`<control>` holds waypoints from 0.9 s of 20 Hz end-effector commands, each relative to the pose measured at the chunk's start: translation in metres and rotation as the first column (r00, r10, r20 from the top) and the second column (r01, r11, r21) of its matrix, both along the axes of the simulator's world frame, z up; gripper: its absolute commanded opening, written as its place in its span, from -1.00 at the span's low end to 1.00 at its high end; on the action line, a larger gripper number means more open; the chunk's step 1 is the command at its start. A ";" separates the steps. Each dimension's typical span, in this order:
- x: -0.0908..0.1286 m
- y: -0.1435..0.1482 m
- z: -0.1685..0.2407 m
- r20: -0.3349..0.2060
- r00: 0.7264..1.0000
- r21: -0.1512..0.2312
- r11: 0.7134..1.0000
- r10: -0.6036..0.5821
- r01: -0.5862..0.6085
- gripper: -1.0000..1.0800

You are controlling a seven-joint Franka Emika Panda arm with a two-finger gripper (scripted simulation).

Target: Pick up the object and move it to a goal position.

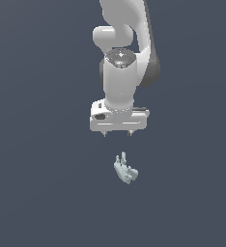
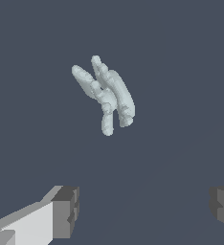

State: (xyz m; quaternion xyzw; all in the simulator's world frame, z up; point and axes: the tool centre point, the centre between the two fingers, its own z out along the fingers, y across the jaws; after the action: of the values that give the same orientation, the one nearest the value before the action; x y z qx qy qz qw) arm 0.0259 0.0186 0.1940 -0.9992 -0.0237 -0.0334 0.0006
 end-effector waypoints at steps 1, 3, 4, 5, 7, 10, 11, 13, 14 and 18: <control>0.000 0.000 0.000 0.000 1.000 0.000 1.000 0.000 0.000 1.00; 0.001 0.002 0.000 0.002 1.000 -0.001 1.000 0.008 -0.008 1.00; 0.001 0.005 0.001 0.004 1.000 -0.003 1.000 0.017 -0.017 1.00; 0.002 0.008 0.001 0.006 1.000 -0.005 1.000 0.029 -0.029 1.00; 0.003 0.012 0.002 0.009 0.999 -0.007 0.999 0.042 -0.042 1.00; 0.003 0.012 0.002 0.009 0.999 -0.008 0.999 0.041 -0.041 1.00; 0.004 0.012 0.001 0.008 0.999 -0.010 0.999 0.042 -0.042 1.00; 0.006 0.012 -0.001 0.007 0.999 -0.016 0.999 0.046 -0.046 1.00; 0.007 0.012 -0.003 0.006 0.999 -0.020 0.999 0.049 -0.049 1.00; 0.015 0.013 -0.013 0.002 0.998 -0.044 0.997 0.064 -0.064 1.00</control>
State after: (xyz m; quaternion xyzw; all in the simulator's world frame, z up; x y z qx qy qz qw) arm 0.0383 0.0312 0.1852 -0.9978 -0.0530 -0.0355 -0.0157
